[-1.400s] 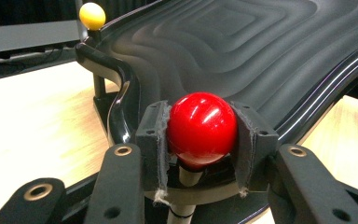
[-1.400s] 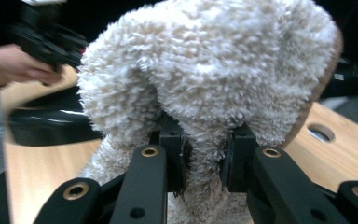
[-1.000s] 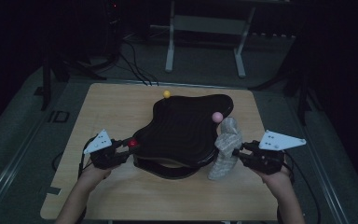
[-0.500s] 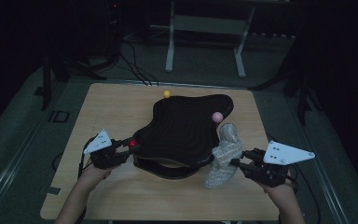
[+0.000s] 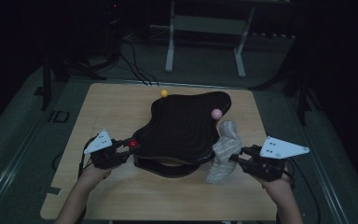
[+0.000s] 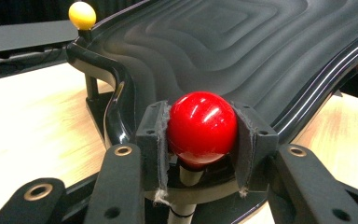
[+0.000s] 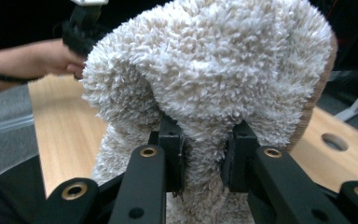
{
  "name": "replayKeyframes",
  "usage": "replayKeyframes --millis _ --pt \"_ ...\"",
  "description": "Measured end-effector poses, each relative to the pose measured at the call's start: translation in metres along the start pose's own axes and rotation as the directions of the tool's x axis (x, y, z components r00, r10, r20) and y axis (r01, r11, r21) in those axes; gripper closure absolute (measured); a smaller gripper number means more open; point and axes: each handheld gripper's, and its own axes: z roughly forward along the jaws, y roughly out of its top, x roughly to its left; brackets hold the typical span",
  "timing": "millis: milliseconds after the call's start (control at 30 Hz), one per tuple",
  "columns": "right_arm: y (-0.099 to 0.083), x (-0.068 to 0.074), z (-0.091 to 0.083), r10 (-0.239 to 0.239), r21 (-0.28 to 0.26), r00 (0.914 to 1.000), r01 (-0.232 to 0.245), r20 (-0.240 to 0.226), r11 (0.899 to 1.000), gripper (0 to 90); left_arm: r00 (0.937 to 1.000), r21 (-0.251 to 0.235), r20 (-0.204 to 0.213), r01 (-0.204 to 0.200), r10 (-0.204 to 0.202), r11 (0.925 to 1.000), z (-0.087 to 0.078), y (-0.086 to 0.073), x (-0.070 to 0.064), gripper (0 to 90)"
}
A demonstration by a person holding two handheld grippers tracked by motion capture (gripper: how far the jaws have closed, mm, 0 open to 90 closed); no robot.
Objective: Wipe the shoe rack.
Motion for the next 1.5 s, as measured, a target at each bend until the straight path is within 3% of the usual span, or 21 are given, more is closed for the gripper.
replayKeyframes --millis 67,167,233,300,367,467,567,700,800,867,1000,1067,1133,1233,1367,1500 --pt "0.006 -0.007 -0.002 -0.009 -0.012 0.9994 0.010 0.033 1.000 73.6 1.0000 -0.001 0.004 0.000 0.000 1.0000 0.000 0.000 0.001 59.9" --pt "0.012 -0.017 0.005 0.001 -0.008 0.9994 0.000 0.034 1.000 73.7 1.0000 -0.002 0.006 0.002 -0.002 1.0000 0.000 0.000 0.001 59.8" --pt "0.010 -0.021 0.015 0.001 0.023 0.9998 -0.002 0.019 1.000 73.9 1.0000 -0.002 0.006 0.004 -0.004 1.0000 0.000 0.000 0.001 59.9" --pt "0.005 -0.028 0.020 0.034 0.016 0.9994 -0.034 0.005 0.999 74.0 1.0000 -0.002 0.004 0.002 -0.002 1.0000 0.000 0.000 0.001 59.9" --pt "0.002 -0.033 0.022 0.039 0.039 0.9990 -0.040 0.023 0.998 74.0 1.0000 -0.002 0.004 0.003 -0.003 1.0000 0.000 -0.001 0.001 59.8" --pt "0.006 -0.038 0.022 0.034 0.043 0.9986 -0.036 0.041 0.998 73.8 1.0000 -0.002 0.005 0.002 -0.002 1.0000 0.000 0.000 0.001 59.8" --pt "0.017 -0.044 0.021 0.031 0.014 0.9975 -0.032 0.064 0.999 73.8 1.0000 -0.002 0.006 0.003 -0.003 1.0000 0.000 -0.001 0.001 59.9" --pt "0.016 -0.048 0.040 0.030 0.052 0.9962 -0.034 0.081 0.998 74.3 0.9999 -0.006 0.009 0.007 -0.007 1.0000 0.000 -0.001 0.001 59.9" --pt "0.008 -0.056 0.045 0.087 0.039 0.9946 -0.089 0.057 0.995 74.5 1.0000 -0.005 0.007 0.004 -0.004 1.0000 0.000 -0.001 0.001 59.9" --pt "0.007 -0.058 0.045 0.083 0.056 0.9942 -0.087 0.069 0.995 74.3 1.0000 -0.006 0.008 0.005 -0.005 1.0000 0.000 -0.001 0.001 59.9" --pt "0.017 -0.061 0.040 0.091 0.023 0.9929 -0.093 0.077 0.995 74.1 1.0000 -0.004 0.008 0.004 -0.004 1.0000 0.000 -0.001 0.001 59.9" --pt "0.018 -0.062 0.046 0.082 0.041 0.9935 -0.085 0.079 0.996 74.2 1.0000 -0.001 0.007 0.000 0.000 1.0000 0.001 0.000 0.000 59.9" --pt "0.015 -0.063 0.053 0.089 0.062 0.9931 -0.094 0.076 0.994 74.6 0.9999 -0.006 0.008 0.007 -0.007 1.0000 0.001 -0.001 0.000 59.9" --pt "0.009 -0.066 0.054 0.128 0.048 0.9900 -0.131 0.058 0.990 74.9 0.9999 -0.010 0.009 0.011 -0.011 0.9999 0.001 -0.002 0.000 59.8" --pt "-0.011 -0.064 0.058 0.121 0.143 0.9890 -0.133 0.085 0.981 74.6 1.0000 -0.009 -0.001 0.009 -0.009 0.9999 0.001 -0.002 -0.001 59.8" --pt "-0.022 -0.055 0.042 0.141 0.102 0.9860 -0.150 0.088 0.983 74.4 1.0000 -0.006 -0.005 0.006 -0.006 1.0000 0.001 -0.001 -0.001 59.8"
